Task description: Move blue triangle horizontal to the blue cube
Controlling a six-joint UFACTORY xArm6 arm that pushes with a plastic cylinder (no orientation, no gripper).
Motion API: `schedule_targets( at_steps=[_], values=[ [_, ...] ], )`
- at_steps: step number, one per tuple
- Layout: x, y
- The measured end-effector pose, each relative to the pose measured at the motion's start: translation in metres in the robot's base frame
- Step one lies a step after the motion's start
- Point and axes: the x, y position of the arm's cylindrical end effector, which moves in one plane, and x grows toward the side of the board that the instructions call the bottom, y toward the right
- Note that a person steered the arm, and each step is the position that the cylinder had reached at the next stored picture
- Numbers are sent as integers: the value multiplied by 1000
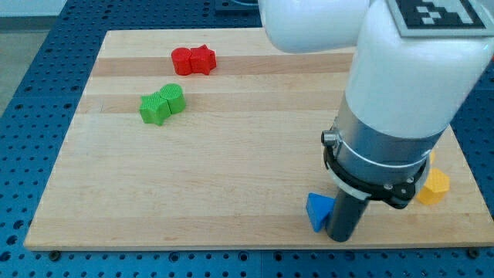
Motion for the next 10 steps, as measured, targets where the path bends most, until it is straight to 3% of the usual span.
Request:
schedule_targets(
  at_steps=[3, 9, 10],
  values=[
    [-54, -13],
    [-36, -15],
    [-34, -37]
  ],
)
